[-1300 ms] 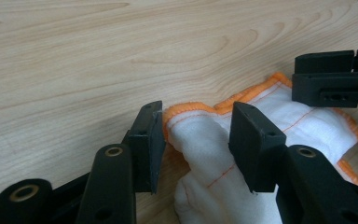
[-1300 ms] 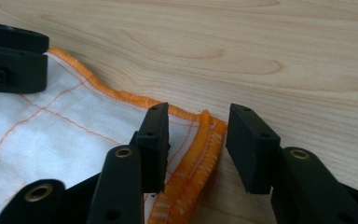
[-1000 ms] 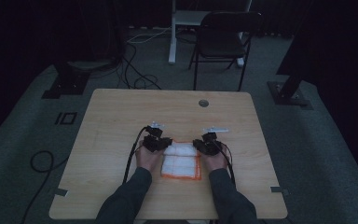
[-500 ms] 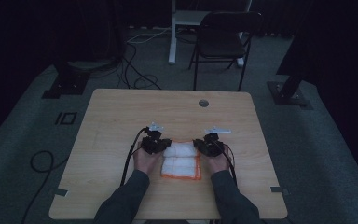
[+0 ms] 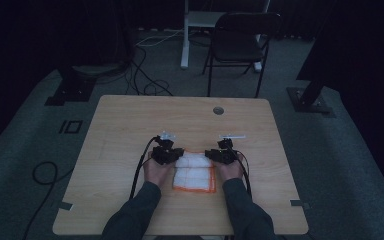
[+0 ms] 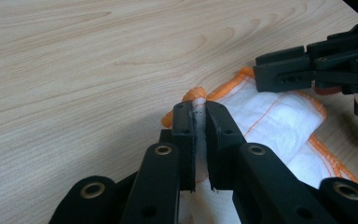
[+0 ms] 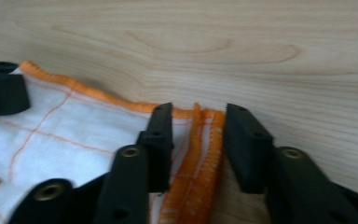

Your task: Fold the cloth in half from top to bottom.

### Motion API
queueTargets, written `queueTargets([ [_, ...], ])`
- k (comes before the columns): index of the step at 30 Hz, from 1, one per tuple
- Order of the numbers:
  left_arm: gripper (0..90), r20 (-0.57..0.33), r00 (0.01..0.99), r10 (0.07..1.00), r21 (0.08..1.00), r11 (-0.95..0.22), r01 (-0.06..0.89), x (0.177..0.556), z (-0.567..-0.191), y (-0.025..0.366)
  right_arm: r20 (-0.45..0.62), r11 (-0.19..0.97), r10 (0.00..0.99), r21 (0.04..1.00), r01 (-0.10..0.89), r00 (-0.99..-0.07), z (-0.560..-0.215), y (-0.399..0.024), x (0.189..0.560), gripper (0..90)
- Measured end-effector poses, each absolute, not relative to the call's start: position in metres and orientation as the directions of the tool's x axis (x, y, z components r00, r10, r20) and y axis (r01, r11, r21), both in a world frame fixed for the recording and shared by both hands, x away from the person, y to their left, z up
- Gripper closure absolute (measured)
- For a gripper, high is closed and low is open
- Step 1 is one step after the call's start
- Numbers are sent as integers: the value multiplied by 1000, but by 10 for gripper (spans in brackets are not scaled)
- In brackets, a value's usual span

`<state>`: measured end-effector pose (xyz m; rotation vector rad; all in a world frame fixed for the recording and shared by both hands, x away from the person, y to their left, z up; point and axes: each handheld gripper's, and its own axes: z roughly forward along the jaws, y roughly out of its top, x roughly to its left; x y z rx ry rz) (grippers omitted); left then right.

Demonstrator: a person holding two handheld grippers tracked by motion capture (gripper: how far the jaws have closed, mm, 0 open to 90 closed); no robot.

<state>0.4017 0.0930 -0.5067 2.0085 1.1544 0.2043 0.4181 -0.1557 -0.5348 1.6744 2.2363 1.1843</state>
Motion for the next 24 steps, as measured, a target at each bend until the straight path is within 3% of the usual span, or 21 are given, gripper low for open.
queueTargets([
  [4,837,-228,575,785,706,-274,653,401,-506,93,331,115,846,653,749,-418,-532,-154,416,827],
  [24,831,-209,611,764,763,-263,590,370,-494,100,191,218,822,765,606,-536,-506,-162,374,831],
])
